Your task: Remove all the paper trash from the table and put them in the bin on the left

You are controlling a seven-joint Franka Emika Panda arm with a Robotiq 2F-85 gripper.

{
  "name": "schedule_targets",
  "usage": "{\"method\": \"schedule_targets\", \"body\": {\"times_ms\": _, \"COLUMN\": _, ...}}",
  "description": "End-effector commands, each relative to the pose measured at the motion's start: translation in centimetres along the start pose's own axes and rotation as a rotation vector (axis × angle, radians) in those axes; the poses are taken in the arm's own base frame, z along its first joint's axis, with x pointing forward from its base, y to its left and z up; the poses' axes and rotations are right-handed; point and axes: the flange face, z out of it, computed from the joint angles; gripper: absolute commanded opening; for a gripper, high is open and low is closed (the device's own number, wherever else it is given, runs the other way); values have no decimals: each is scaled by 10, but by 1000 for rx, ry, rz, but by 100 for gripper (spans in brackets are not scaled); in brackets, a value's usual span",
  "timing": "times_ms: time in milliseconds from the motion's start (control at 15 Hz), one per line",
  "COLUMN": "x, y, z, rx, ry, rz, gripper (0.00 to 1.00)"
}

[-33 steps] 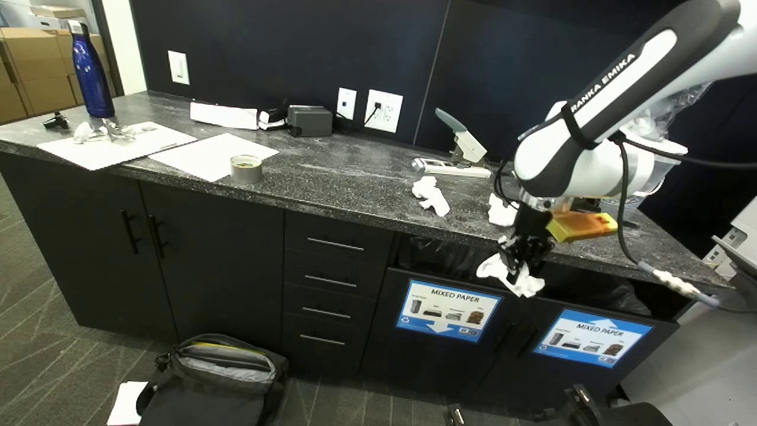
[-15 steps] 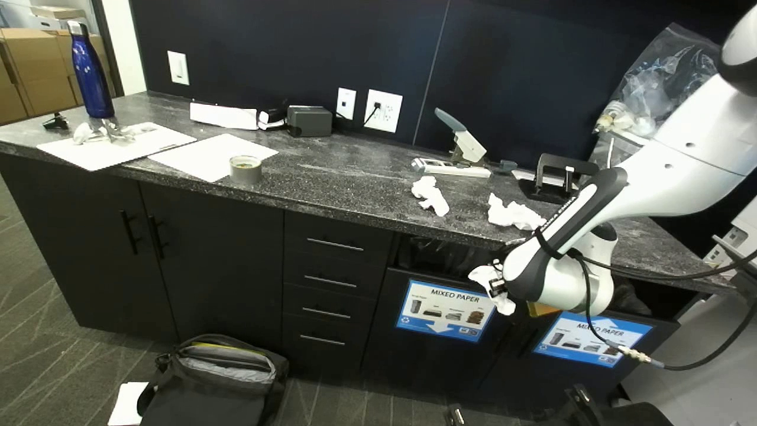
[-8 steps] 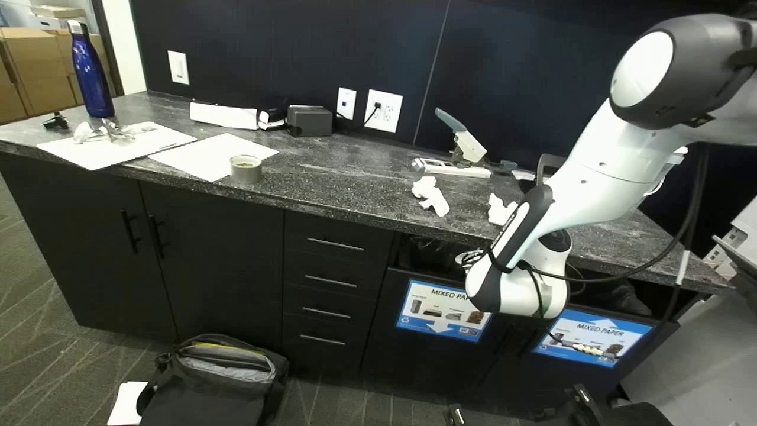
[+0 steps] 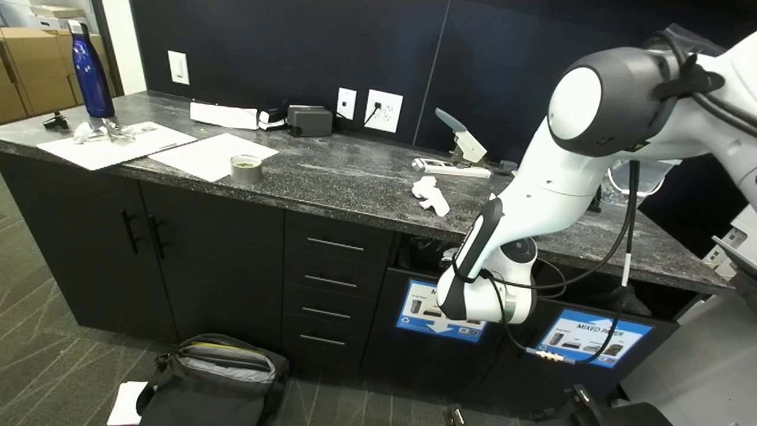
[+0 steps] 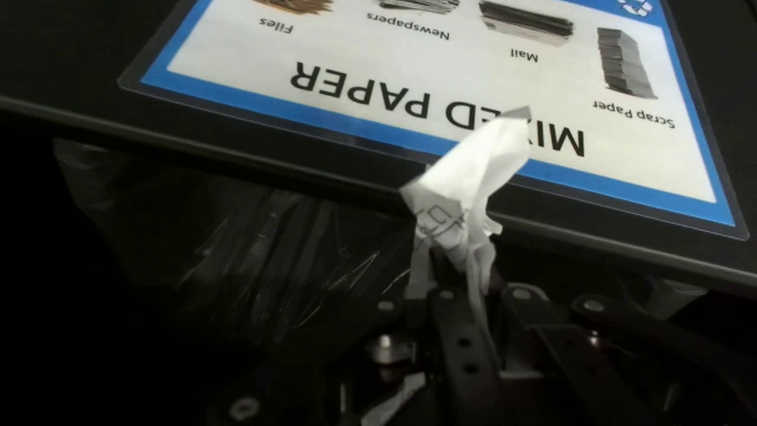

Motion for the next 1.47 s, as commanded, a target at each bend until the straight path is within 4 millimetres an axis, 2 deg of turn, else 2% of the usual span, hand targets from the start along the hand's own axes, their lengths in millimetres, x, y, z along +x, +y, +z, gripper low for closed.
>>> {"method": "schedule_targets", "body": {"times_ms": 0, "x": 6, "y": -11, "z": 18, "rx": -26, "ry": 67, "rz": 5, "gripper": 9}}
{"method": "schedule_targets", "body": {"times_ms": 533, "x": 20, "y": -13, "z": 45, "rx": -120, "ry": 136, "rz": 36, "gripper": 7}}
{"method": "schedule_targets", "body": {"times_ms": 600, "x": 21, "y": -12, "z": 48, "rx": -138, "ry": 136, "rz": 54, "gripper": 14}}
{"method": "schedule_targets", "body": {"times_ms": 667, "x": 21, "y": -10, "z": 49, "rx": -146, "ry": 127, "rz": 81, "gripper": 32}}
{"method": "schedule_targets", "body": {"times_ms": 733, "x": 22, "y": -8, "z": 51, "rx": -154, "ry": 120, "rz": 87, "gripper": 35}}
{"method": "schedule_targets", "body": {"times_ms": 1267, "x": 51, "y": -4, "z": 49, "rx": -46, "ry": 81, "rz": 89, "gripper": 97}}
{"method": "schedule_targets", "body": {"times_ms": 1400, "x": 55, "y": -4, "z": 41, "rx": -10, "ry": 67, "rz": 73, "gripper": 100}}
